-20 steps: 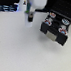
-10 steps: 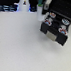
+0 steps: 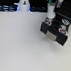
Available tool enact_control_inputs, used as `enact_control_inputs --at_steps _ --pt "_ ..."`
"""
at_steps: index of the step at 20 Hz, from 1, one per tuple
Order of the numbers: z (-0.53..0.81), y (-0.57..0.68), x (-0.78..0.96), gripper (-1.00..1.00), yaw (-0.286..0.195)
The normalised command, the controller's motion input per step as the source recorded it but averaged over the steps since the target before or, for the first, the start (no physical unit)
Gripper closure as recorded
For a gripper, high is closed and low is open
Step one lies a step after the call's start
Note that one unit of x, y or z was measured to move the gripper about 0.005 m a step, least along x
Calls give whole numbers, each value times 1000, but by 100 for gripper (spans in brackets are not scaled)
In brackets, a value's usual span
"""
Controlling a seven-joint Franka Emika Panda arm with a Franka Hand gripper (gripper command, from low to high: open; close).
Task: Open the kcup holder, insert the kcup into the holder, and close the kcup holder
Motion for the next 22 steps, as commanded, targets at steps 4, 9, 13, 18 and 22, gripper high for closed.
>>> enact_control_inputs --at_steps 4,9,13,18,22 --pt "11 656 -23 100 27" --pt "-1 635 -25 100 32" --pt "-42 554 -52 100 43" --pt "-130 420 -84 100 67" --pt "-190 179 17 100 68"
